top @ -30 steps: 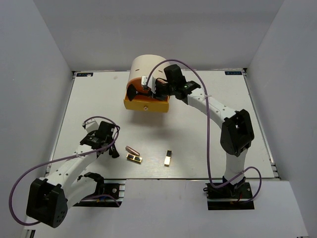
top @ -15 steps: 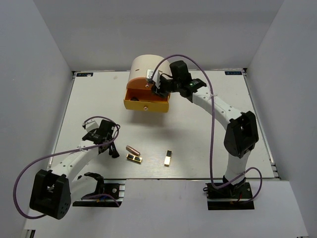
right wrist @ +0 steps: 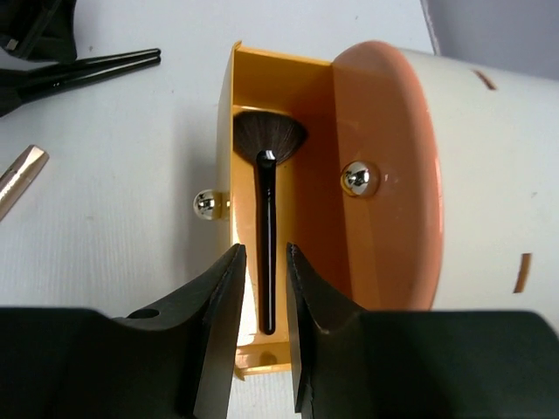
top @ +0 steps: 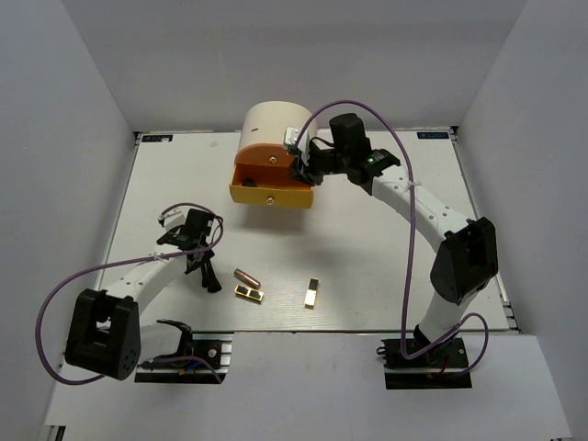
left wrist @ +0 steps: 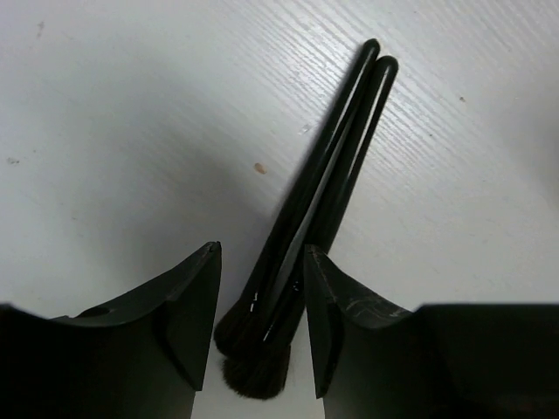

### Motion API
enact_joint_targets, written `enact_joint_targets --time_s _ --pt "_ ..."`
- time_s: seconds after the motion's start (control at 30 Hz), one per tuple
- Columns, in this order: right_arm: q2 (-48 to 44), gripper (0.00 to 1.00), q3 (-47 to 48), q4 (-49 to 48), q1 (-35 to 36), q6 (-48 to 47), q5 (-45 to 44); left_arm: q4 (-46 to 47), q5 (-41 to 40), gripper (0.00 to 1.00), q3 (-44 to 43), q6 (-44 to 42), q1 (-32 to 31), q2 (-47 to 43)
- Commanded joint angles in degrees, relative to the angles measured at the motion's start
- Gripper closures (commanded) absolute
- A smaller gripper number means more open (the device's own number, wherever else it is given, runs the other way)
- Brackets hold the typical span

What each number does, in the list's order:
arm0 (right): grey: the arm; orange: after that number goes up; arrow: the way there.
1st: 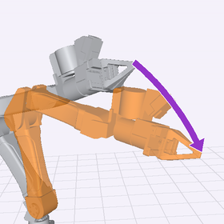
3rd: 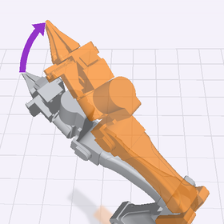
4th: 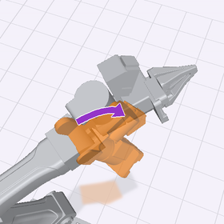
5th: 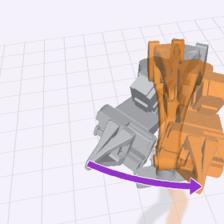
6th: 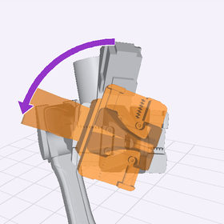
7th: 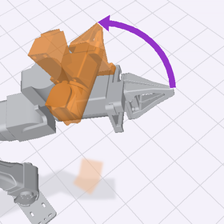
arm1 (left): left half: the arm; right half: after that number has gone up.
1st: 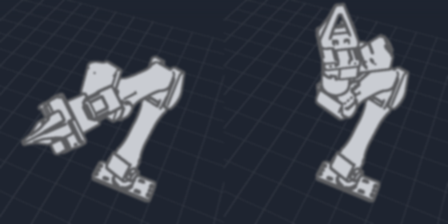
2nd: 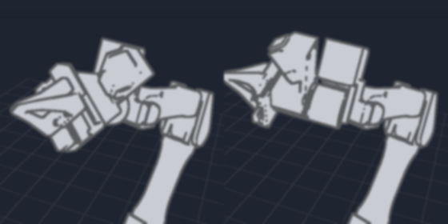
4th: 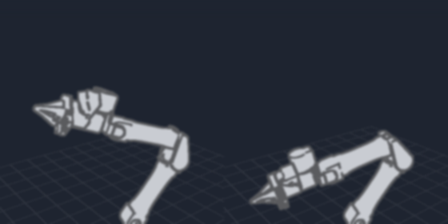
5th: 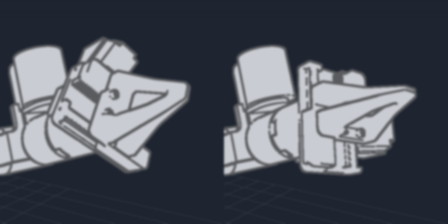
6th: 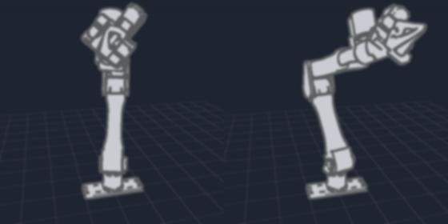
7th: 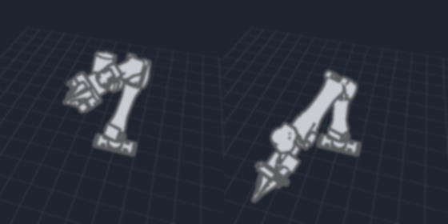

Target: Organize the makeup

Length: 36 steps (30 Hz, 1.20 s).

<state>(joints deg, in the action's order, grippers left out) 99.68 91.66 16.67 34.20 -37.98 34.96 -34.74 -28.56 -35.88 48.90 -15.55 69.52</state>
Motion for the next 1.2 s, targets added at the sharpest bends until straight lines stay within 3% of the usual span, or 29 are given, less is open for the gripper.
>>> enact_joint_targets --time_s 0.0,0.83,0.9,0.97,1.17 --pt "-2.0 0.68 -0.9 -0.1 -0.3 0.7 1.3 2.0 2.2 0.47 -2.0 -1.4 0.5 0.9" --pt "-3.8 0.68 -3.2 0.5 -0.7 1.8 2.3 3.6 8.5 0.53 -2.3 -4.1 1.0 11.3" --pt "-4.1 0.68 -3.3 0.7 -0.9 1.9 2.7 3.6 9.1 0.57 -2.4 -4.5 1.0 12.6" --pt "-4.4 0.66 -3.3 1.0 -1.0 2.0 3.1 3.9 9.3 0.68 -2.3 -4.5 1.0 12.2" --pt "-5.5 0.61 -3.2 2.9 -1.5 2.1 8.0 2.1 9.1 0.95 -4.8 -5.5 1.0 1.4"
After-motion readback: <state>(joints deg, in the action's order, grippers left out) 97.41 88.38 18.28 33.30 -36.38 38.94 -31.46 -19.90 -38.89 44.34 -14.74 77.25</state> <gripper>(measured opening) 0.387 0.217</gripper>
